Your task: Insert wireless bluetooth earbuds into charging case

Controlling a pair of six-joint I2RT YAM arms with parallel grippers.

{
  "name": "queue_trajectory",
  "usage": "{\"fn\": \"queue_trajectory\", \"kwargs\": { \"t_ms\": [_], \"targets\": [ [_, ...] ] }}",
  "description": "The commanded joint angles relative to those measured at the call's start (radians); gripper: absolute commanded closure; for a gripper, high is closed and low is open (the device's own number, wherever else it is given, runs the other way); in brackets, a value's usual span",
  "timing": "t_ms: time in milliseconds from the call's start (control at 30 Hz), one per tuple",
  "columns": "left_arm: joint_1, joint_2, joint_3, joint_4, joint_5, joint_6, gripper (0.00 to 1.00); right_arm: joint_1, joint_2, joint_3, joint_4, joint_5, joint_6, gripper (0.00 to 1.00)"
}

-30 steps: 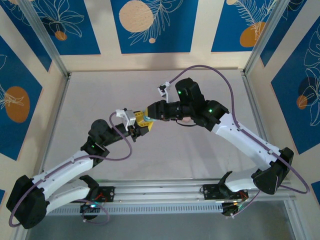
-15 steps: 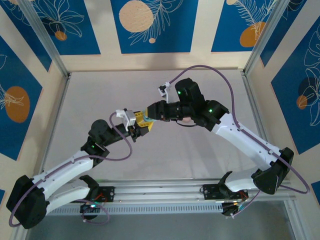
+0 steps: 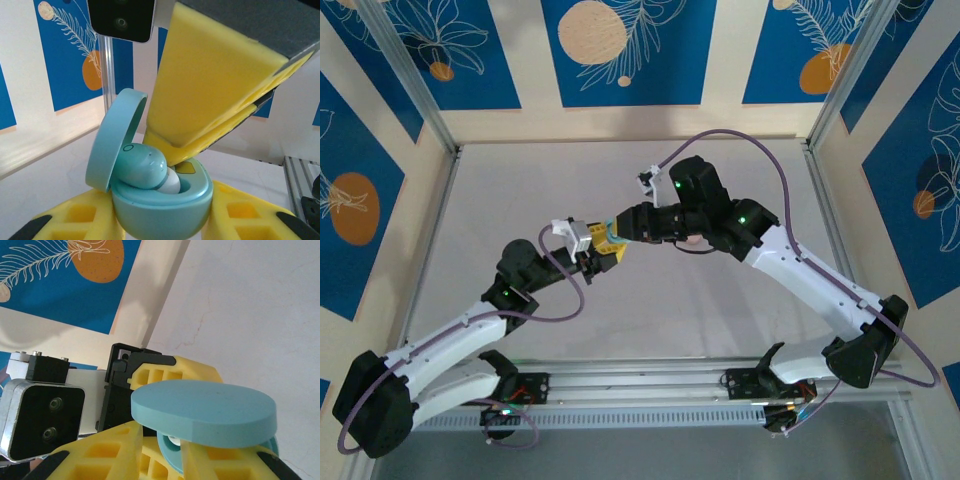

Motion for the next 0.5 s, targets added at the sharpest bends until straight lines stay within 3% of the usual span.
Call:
{"fn": "queue_trajectory", "kwargs": {
  "t_ms": [0,467],
  "targets": [
    [-0.009,-0.03,-0.003,0.071,-0.006,0.011,0.65,0.008,-0.024,0.035,-0.034,-0.009,-0.023,0.72],
    [-0.01,-0.034,-0.004,0.071,-0.009,0.009,0.65,0.008,-0.096,0.021,0.01,-0.043,-0.032,0.72]
  ]
}}
